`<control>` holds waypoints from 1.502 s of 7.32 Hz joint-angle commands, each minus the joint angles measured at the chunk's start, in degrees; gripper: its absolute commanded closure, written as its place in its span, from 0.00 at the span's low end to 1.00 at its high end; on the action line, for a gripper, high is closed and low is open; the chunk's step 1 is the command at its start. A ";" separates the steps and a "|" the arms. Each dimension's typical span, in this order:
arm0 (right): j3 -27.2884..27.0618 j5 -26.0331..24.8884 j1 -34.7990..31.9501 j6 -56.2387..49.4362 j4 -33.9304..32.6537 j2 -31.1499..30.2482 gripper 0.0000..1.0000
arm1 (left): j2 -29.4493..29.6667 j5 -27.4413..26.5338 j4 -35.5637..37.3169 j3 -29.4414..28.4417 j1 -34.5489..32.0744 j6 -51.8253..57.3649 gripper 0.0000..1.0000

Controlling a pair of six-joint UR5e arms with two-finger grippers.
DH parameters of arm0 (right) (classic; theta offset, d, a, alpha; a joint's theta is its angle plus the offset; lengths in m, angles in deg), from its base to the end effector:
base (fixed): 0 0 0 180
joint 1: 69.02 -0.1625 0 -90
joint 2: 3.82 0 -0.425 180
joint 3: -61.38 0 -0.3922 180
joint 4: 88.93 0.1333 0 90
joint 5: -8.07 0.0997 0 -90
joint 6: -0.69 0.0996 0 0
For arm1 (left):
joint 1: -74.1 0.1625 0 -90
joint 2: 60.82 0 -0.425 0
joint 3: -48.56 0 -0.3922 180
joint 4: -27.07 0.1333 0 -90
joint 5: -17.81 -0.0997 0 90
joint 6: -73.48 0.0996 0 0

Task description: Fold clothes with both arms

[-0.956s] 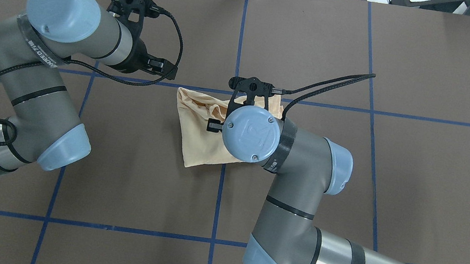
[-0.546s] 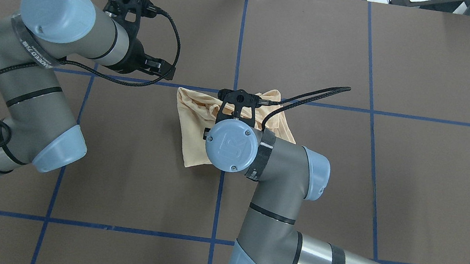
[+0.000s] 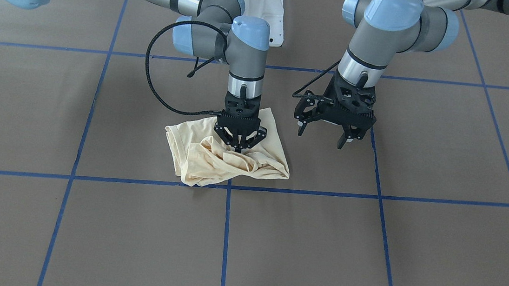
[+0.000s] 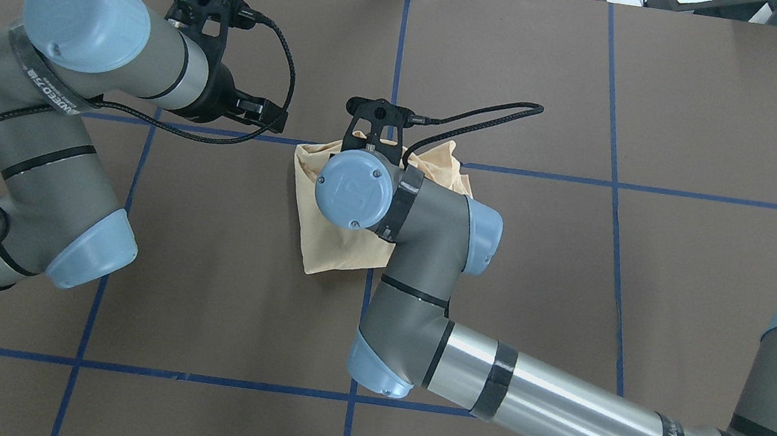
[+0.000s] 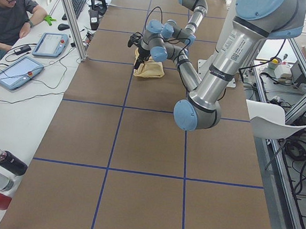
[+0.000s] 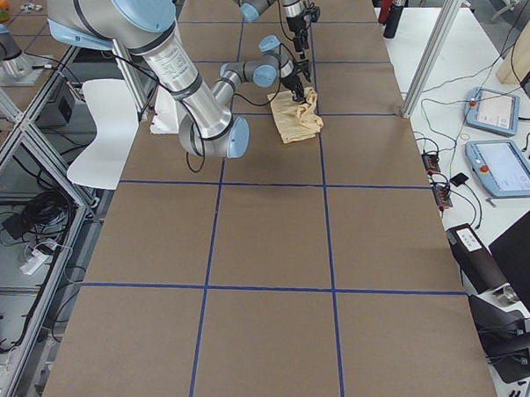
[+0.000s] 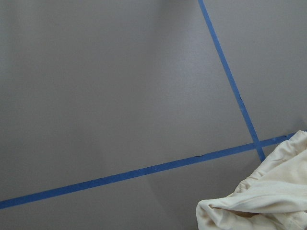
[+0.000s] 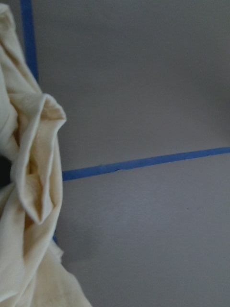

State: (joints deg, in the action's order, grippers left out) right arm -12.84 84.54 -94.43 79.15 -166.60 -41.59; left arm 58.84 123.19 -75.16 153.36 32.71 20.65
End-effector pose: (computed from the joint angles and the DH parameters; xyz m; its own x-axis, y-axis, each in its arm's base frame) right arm -0.6463 -0.4804 0.1786 0.6984 0.1165 0.7061 -0.4454 0.8430 0.3015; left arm 0.3984 -0.4936 0.2265 0.6130 0.2362 -0.7539 0.1266 0.9126 0.3889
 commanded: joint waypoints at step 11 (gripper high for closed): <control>-43.17 38.36 -31.48 -36.81 -20.68 -33.79 0.00 | -18.54 6.99 10.74 16.06 -17.78 30.15 0.00</control>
State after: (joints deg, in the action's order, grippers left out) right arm -49.08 116.99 -119.22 52.00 -185.22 -66.06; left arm 44.86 126.88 -64.97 168.52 22.13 40.53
